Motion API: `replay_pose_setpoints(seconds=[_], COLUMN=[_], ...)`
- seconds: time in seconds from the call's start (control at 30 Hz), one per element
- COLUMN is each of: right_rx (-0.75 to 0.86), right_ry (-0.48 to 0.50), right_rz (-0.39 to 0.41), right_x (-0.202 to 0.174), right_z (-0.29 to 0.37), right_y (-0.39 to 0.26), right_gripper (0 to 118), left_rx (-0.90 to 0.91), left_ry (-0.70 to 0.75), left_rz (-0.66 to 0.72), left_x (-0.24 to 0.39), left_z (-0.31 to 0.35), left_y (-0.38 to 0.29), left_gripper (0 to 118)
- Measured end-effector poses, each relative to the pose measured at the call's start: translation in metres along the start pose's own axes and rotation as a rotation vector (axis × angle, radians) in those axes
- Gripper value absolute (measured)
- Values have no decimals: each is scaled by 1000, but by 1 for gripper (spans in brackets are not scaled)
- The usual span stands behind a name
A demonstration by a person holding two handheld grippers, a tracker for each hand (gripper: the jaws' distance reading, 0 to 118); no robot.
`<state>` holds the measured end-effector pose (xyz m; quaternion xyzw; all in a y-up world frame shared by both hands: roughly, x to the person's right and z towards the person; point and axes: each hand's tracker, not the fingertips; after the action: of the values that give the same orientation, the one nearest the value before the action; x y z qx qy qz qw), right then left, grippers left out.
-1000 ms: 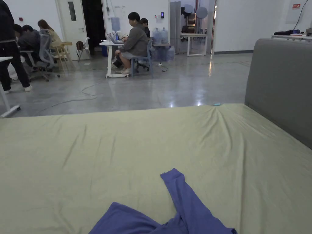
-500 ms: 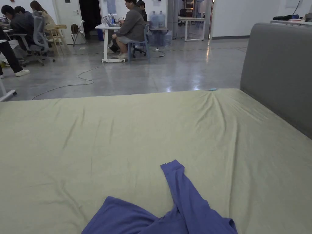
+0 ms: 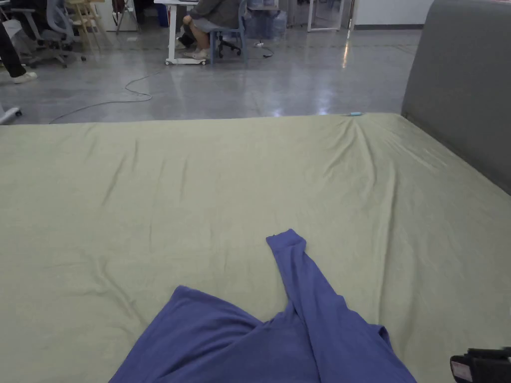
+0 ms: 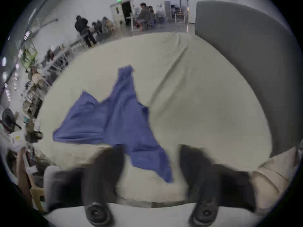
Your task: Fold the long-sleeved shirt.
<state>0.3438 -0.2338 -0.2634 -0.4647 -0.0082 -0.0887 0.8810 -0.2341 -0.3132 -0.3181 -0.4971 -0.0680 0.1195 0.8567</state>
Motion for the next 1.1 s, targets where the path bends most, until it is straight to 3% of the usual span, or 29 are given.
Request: replay_pose_setpoints(seconds=[0.07,0.1,0.13,0.2,0.3,0.37,0.5,0.53,0.57,0.63,0.67,0.7,0.73,0.77,0.8,0.87,0.97,1.1], right_rx=[-47,-107,-116,-65,-21,22,-218,-276,-314,-388,-319,-293,-271,-266,-176,-116,-1,51], right_ry=[-30,-31,-23,23,45,3,-180,-216,-229,-188,-162,-149,-68,-57,-101,-31,36,15], right_rz=[86,134,181,201,181,227,219,202,178,86,65,101,126,97,128,219,261,335], right_x=[-26,-45,-66,-75,-112,-115,-124,-124,-124,-110,-112,-113,-109,-112,-112,-112,-102,-83], right_z=[-28,-47,-65,-97,-162,-205,-312,-331,-341,-352,-342,-331,-320,-307,-287,-245,-163,-74], right_y=[1,6,16,53,124,169,219,219,218,211,212,212,213,210,210,211,189,120], right_gripper=[0,0,24,98,118,118,117,104,85,70,36,0,0,0,0,0,0,0], left_rx=[5,16,6,29,68,76,67,59,54,37,28,26,24,22,17,16,39,52], left_ry=[38,-16,-75,-71,4,10,-12,21,26,38,33,32,30,31,36,45,5,-13], left_rz=[13,11,47,38,-31,-27,-5,-26,-27,-24,-13,-7,0,4,10,9,17,0], left_x=[0,2,4,6,10,14,12,10,10,5,3,2,1,1,2,5,11,15], left_z=[-4,-9,-9,-5,-4,-3,-9,-10,-11,-15,-16,-17,-17,-17,-18,-16,-5,9], left_y=[-5,-3,-1,7,20,23,25,25,25,23,22,21,20,19,19,17,13,9], left_gripper=[0,0,0,0,0,0,0,0,0,0,0,0,0,0,0,0,0,0])
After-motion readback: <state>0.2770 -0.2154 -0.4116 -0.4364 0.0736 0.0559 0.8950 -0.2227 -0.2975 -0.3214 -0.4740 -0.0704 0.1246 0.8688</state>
